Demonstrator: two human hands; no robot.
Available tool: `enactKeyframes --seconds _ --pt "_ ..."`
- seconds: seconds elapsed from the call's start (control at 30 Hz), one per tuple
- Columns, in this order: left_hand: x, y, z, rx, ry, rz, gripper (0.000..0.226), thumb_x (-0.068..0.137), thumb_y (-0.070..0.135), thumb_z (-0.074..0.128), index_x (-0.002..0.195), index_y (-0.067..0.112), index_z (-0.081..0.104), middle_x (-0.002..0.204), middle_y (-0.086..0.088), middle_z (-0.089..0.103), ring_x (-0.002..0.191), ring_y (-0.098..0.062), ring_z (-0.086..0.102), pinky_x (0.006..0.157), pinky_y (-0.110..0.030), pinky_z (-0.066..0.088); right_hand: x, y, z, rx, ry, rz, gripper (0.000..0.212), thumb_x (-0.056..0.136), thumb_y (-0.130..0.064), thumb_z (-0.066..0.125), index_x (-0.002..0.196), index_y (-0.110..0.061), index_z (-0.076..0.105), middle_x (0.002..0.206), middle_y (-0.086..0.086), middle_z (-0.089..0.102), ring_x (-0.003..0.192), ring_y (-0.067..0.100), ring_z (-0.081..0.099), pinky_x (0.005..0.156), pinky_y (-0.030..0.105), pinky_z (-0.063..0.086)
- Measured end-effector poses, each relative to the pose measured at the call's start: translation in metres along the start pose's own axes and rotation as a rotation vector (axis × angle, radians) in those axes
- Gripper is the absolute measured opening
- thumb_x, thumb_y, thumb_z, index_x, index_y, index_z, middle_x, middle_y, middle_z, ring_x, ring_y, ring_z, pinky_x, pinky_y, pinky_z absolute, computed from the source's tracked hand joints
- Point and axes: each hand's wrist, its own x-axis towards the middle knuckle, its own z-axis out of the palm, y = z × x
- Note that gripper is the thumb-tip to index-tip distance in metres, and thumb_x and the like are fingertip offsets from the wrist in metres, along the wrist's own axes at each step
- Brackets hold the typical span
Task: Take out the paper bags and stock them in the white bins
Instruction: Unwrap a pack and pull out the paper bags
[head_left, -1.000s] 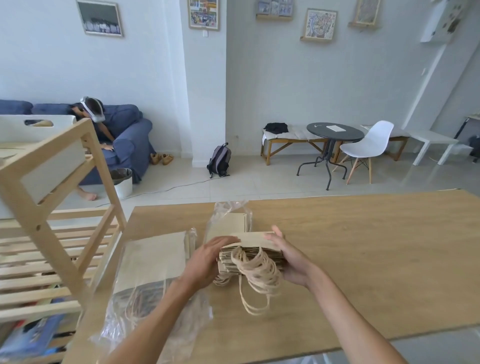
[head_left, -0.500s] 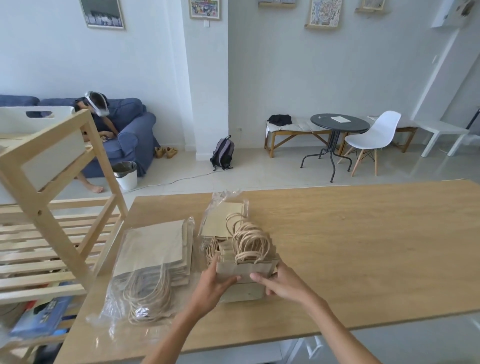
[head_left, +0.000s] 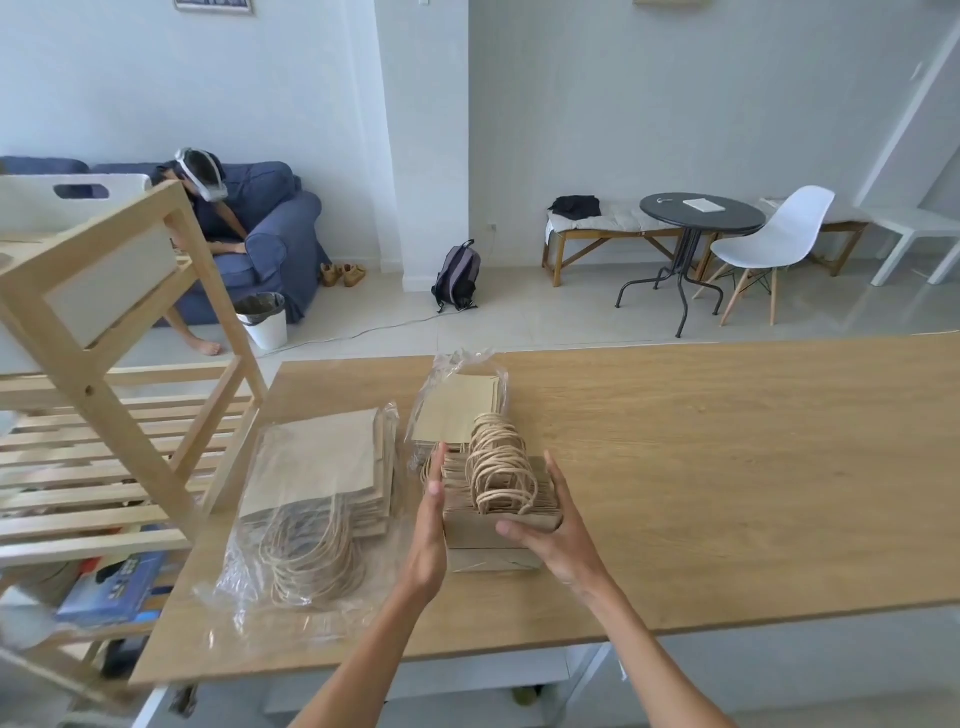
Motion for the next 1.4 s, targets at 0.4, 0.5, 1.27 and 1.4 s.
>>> enactKeyframes --seconds 0.4,0.5,1.27,1.4 --pt "0.006 -0.018 0.010 -0.089 0.120 -0.308 0.113 0.071 0.099 0.019 0.162 0.033 0.012 0.171 0.007 0.012 0.156 -0.012 0.010 0.128 -0.048 0.004 0.005 0.029 0.013 0.077 0.070 0.064 0.080 0.066 -0.028 0.098 0.134 -0.028 0.057 0.119 -0.010 0.076 0.113 0.007 0.070 0.084 0.012 0.054" --pt "0.003 -0.025 0.011 -0.071 0.122 -0.360 0.101 0.080 0.092 0.018 0.162 0.032 0.018 0.169 0.001 0.023 0.155 -0.017 0.019 0.128 -0.052 0.012 0.004 0.035 0.021 0.086 0.119 0.100 0.070 0.069 -0.036 0.093 0.128 -0.023 0.060 0.111 -0.013 0.078 0.108 0.005 0.071 0.086 0.014 0.055" --pt "0.020 0.015 0.005 -0.081 0.043 -0.275 0.079 0.066 0.064 0.083 0.127 0.018 0.062 0.111 0.002 0.079 0.101 -0.019 0.077 0.086 -0.039 0.062 0.007 -0.003 -0.005 0.530 0.066 0.382 0.080 0.060 -0.046 0.096 0.127 -0.012 0.070 0.115 0.020 0.077 0.104 0.038 0.075 0.090 0.054 0.060" --pt "0.019 0.016 0.001 -0.035 0.084 -0.211 0.061 0.070 0.064 0.081 0.113 0.022 0.070 0.102 0.007 0.081 0.095 -0.012 0.077 0.071 -0.020 0.060 0.009 -0.003 -0.009 0.503 0.103 0.389 0.078 0.059 -0.052 0.094 0.122 -0.013 0.072 0.110 0.016 0.079 0.099 0.033 0.078 0.075 0.043 0.063"
